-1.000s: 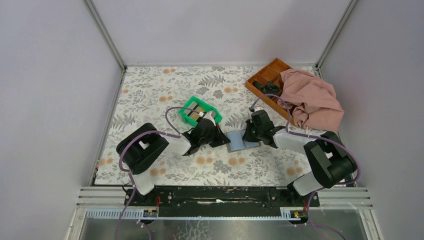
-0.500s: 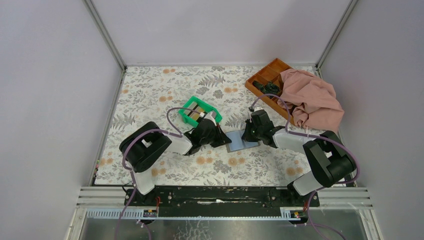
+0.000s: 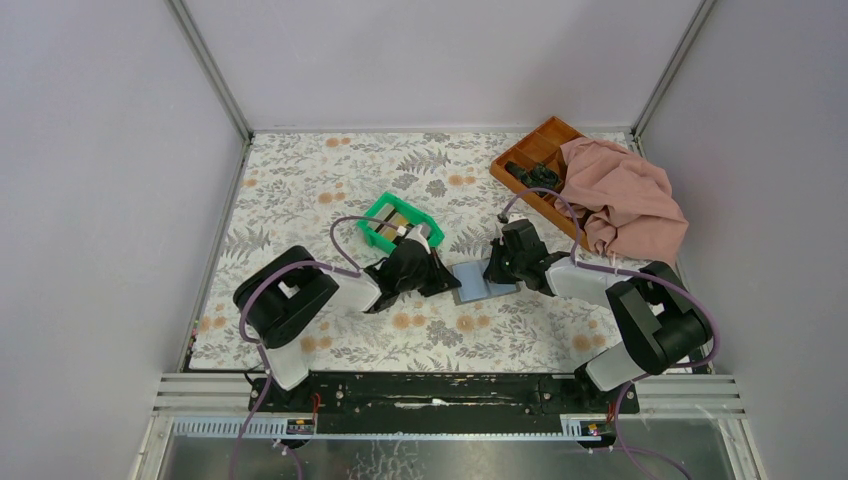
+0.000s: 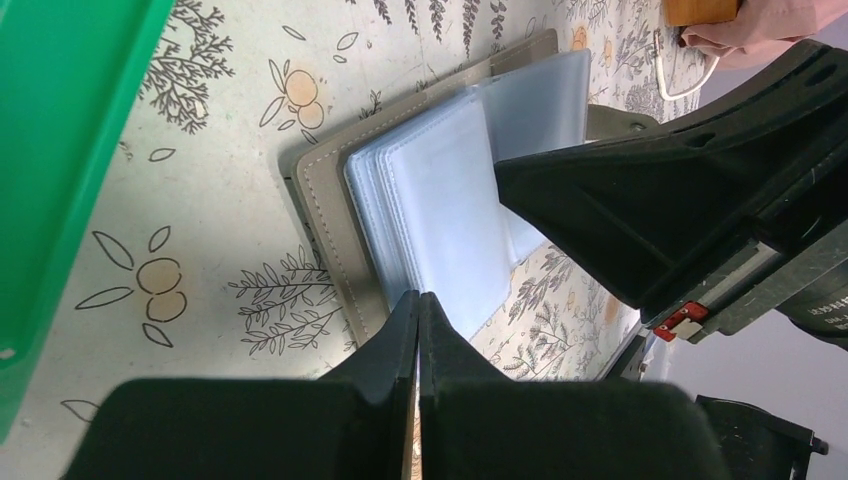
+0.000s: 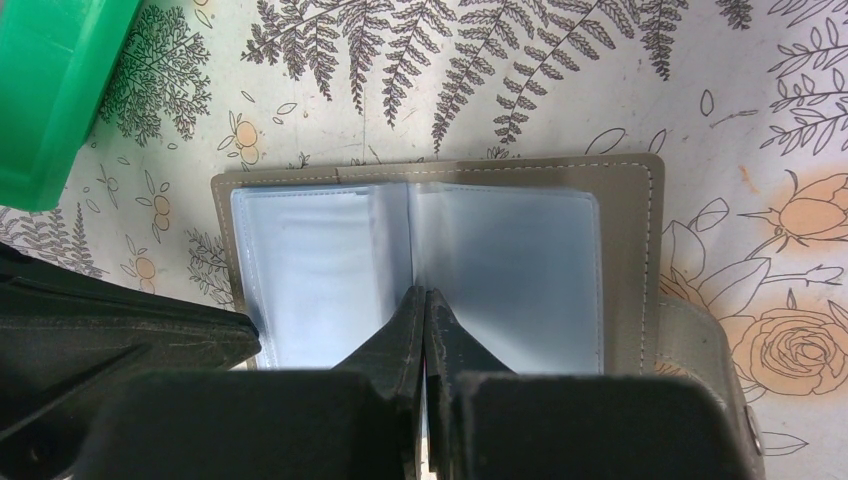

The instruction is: Take the credit cards out of the card holder

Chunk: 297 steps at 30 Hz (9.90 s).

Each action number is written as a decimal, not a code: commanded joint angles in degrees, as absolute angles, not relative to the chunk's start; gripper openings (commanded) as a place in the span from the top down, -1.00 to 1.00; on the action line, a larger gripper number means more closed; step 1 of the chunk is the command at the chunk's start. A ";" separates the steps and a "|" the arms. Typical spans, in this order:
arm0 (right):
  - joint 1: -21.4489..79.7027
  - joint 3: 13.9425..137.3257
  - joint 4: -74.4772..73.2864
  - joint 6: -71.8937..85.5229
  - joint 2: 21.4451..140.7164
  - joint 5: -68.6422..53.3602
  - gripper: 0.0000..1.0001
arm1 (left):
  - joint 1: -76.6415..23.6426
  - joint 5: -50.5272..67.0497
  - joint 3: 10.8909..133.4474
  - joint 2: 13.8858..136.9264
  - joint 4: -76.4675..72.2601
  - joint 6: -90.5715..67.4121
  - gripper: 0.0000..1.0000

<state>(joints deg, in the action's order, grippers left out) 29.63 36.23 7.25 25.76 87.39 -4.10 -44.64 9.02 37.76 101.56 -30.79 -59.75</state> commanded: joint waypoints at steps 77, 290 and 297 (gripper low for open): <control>31.90 28.53 5.93 28.14 86.04 -10.11 1.00 | -47.06 17.99 50.40 110.72 -52.83 -72.11 1.00; 27.56 22.49 3.48 33.89 70.76 -2.77 1.00 | -48.87 17.86 57.73 107.58 -16.24 -39.04 0.52; 27.54 22.32 2.88 33.77 69.90 -2.02 1.00 | -49.26 19.07 57.46 107.16 -17.20 -39.98 0.69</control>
